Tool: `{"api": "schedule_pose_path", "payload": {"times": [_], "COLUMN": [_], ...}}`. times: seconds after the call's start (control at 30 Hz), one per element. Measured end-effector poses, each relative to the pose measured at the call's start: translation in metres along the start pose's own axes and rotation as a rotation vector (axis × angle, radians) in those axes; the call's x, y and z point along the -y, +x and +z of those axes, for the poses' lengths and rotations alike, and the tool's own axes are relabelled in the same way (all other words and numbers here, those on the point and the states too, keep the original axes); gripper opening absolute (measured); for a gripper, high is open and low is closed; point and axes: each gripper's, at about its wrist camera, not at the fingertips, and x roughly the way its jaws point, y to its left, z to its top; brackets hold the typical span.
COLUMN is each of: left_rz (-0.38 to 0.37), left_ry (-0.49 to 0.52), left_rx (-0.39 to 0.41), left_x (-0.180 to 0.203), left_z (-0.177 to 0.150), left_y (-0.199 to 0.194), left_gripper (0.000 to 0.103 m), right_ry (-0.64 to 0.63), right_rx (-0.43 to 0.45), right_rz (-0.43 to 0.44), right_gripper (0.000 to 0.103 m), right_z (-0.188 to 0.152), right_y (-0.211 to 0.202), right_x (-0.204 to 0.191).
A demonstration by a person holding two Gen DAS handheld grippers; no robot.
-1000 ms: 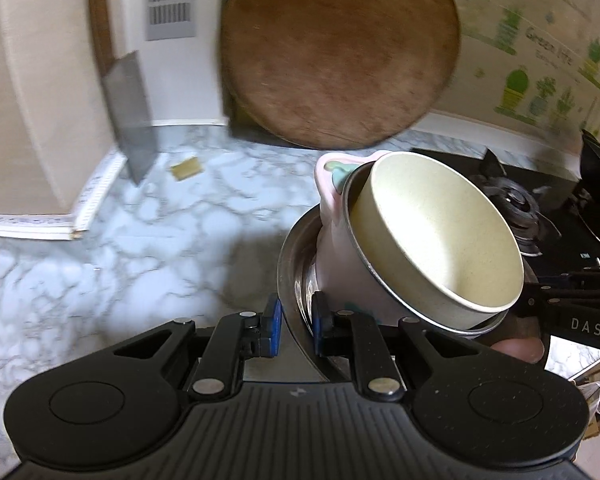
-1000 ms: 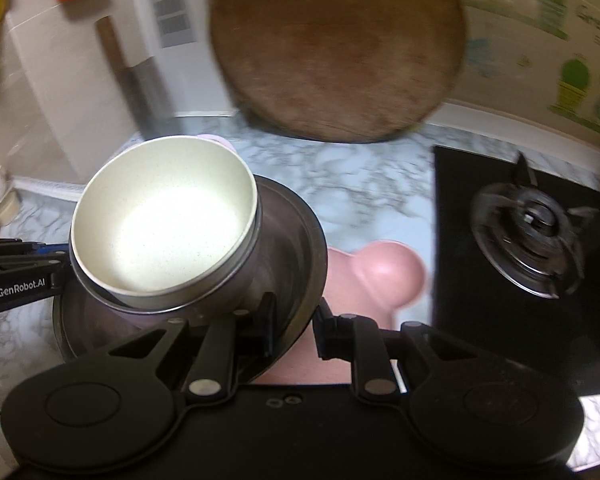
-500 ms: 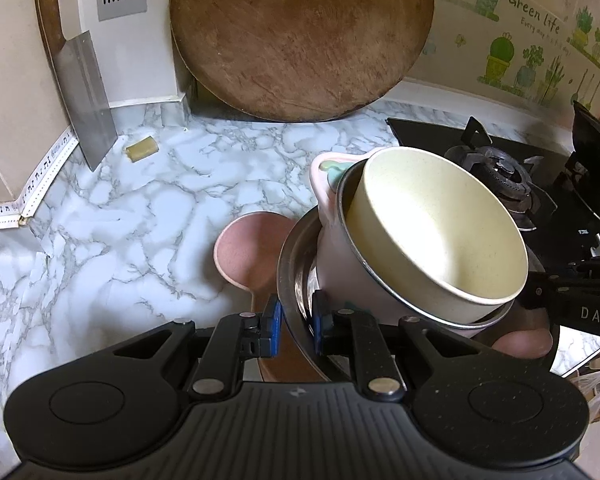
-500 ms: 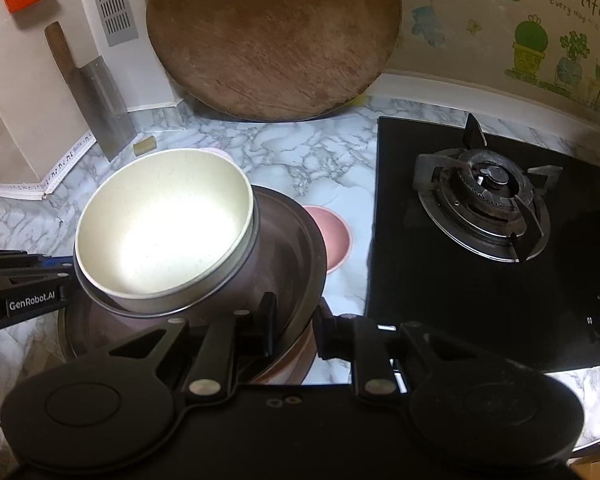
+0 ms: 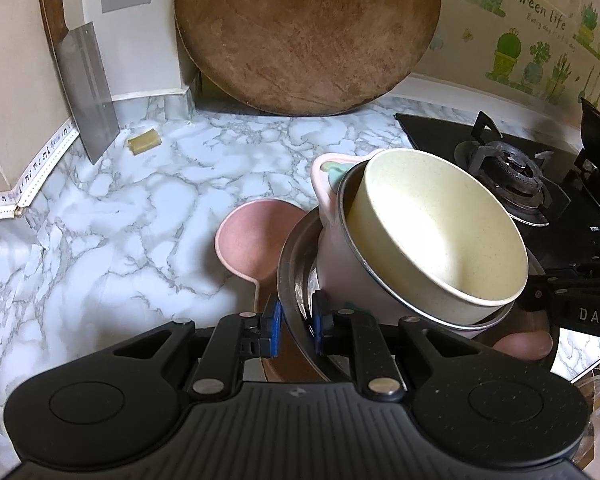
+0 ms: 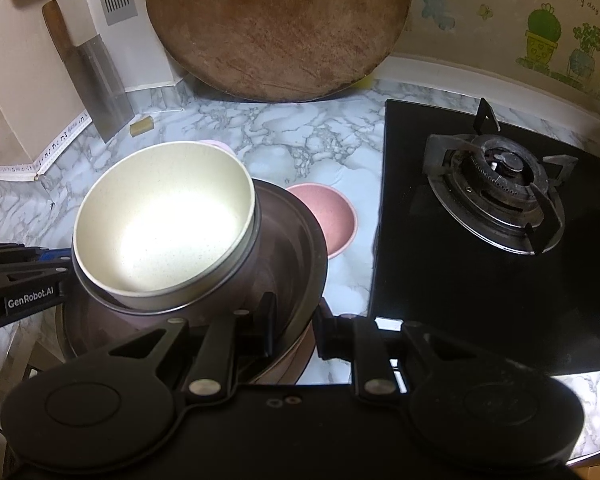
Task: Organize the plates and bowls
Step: 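Lift the whole stack and carry it toward the stove, then lower the stack onto the counter and open both grippers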
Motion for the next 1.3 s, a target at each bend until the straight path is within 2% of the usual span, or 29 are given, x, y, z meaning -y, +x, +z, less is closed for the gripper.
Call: {"api": "schedule_pose_path", "payload": {"times": [0.47, 0.6, 0.97, 1.13, 1.3], "left_rz": [0.004, 0.018, -0.011, -0.026, -0.044], "left_ry": [0.000, 0.020, 0.044, 0.054, 0.055], "left_rx": [-0.011, 0.007, 0.014, 0.030, 0.052], "left_x": [-0.001, -0.001, -0.005, -0.009, -0.013], "left_z": [0.001, 0.002, 0.003, 0.002, -0.001], "left_y": [0.003, -0.001, -0.017, -0.029, -0.046], "left_gripper": [0.015, 0.015, 0.015, 0.015, 0.016], "right_ry": [-0.005, -0.008, -0.018, -0.025, -0.048], "right_rx": [-0.027, -0.032, -0.012, 0.030, 0.122], "right_rz": [-0.011, -0.012, -0.049, -0.066, -0.036], "right_gripper": [0.021, 0.021, 0.021, 0.021, 0.021], "right_z": [-0.002, -0.003, -0.001, -0.001, -0.003], "right_y": [0.007, 0.007, -0.002, -0.018, -0.044], "right_x": [-0.002, -0.002, -0.002, -0.006, -0.016]}}
